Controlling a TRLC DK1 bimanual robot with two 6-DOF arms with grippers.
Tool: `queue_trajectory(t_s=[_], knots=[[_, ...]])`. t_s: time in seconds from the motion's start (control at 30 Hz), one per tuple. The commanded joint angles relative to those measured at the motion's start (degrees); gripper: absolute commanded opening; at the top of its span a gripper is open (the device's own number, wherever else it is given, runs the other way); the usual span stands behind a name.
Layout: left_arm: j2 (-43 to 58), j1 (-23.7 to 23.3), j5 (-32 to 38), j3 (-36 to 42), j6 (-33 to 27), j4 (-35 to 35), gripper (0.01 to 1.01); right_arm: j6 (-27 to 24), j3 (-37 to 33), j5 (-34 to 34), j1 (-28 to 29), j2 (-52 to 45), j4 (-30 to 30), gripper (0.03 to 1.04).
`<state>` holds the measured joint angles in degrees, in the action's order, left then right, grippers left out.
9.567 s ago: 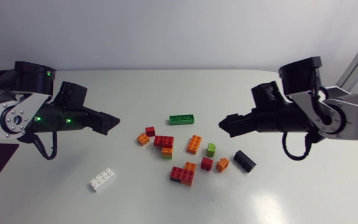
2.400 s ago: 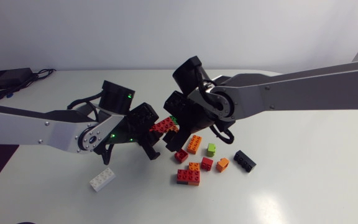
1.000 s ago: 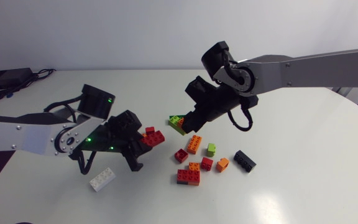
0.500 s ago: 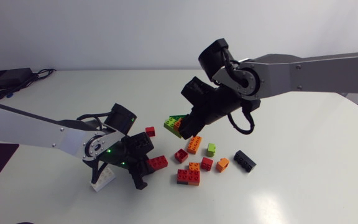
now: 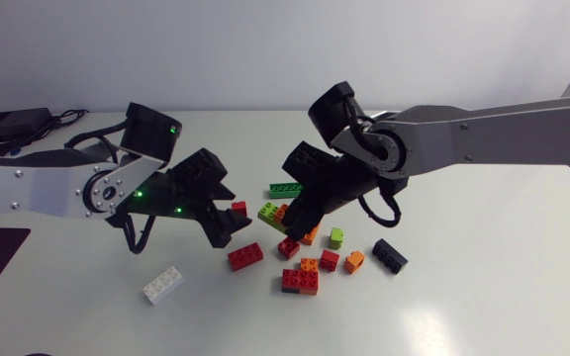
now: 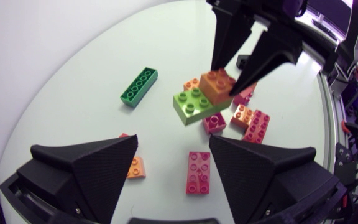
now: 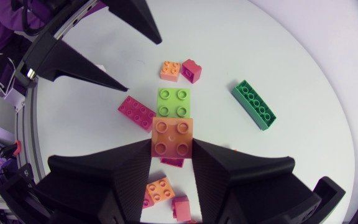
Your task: Disassemble duplo
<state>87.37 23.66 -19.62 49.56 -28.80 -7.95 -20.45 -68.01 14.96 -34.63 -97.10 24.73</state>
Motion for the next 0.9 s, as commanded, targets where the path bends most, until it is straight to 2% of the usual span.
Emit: queue_trajectory(t_s=[0.0, 0.27, 0.5, 0.87], knots=[[1.3, -0.7, -1.1, 2.0, 3.0, 0.7, 0.887, -0.8, 1.7, 0.0, -1.4, -0.5, -1.0, 0.19], [5.6, -0.5, -1.3, 3.1, 5.8, 4.2, 0.887, -0.5, 2.7, 0.1, -3.2, -0.5, -2.1, 0.19], [8.8, 0.1, -1.3, 2.6, 4.5, 5.4, 0.885, -0.3, 1.4, 0.1, -3.3, 0.4, -2.3, 0.19], [13.4, 1.7, -0.1, 1.9, 3.0, 6.3, 0.884, 0.1, -0.5, 0.7, -2.3, -3.3, -4.0, 0.19]])
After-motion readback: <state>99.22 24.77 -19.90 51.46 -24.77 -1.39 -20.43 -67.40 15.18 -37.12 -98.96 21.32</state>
